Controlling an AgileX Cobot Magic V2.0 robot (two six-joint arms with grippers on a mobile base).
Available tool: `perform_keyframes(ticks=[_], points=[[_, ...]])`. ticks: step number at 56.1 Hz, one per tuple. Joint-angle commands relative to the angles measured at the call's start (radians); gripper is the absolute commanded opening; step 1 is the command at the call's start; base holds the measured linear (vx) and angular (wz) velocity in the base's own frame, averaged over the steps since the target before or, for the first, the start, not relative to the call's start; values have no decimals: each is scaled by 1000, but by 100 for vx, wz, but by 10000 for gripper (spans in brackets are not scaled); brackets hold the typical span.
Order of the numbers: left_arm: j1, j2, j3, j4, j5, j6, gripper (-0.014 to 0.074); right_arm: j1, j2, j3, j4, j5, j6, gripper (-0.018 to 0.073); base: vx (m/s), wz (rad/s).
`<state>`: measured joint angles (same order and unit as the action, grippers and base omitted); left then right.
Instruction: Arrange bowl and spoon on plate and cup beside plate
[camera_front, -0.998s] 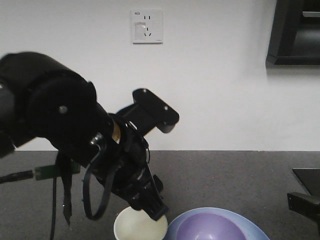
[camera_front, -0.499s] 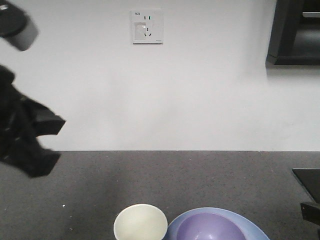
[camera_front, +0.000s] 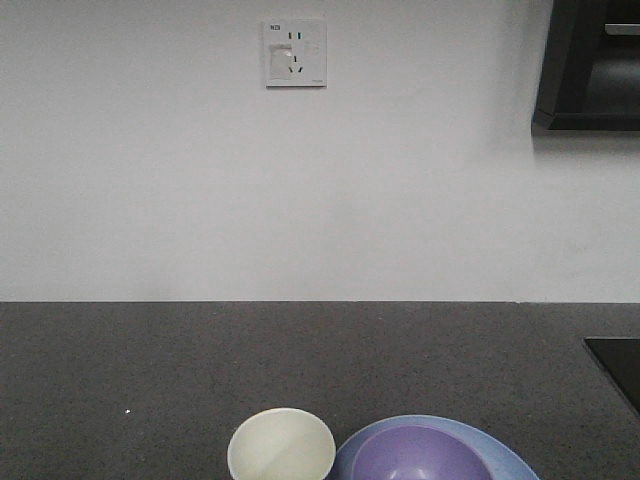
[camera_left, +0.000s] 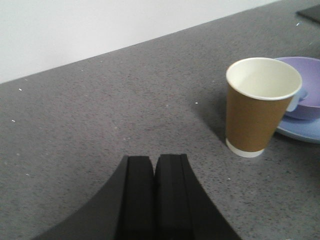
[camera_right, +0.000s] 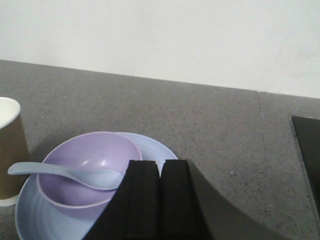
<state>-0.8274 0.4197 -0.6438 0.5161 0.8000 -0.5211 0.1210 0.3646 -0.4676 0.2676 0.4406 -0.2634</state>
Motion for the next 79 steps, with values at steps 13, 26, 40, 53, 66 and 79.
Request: perform_keyframes(ticks=[13,26,40,53,66,79], points=[[-5,-73,41,23,-121,-34,-3,1,-31,26,17,-132,-13,-11,0,0],[-5,-73,41,23,-121,-34,-3,1,-31,26,18,-133,-13,-11,0,0],[-5,-73,41,4,-126,-30,-3,1,-31,26,18,-133,-13,-11,0,0],[121,-78,153,-66,-469,158,-3,1,-31,26,18,-133,-13,-11,0,0],[485,-79,433,-659,-919,660,-3,1,-31,26,18,-133,-13,-11,0,0],[595,-146,651,-592,-1141,669,-3,1,-31,26,18,-133,-13,-11,0,0]])
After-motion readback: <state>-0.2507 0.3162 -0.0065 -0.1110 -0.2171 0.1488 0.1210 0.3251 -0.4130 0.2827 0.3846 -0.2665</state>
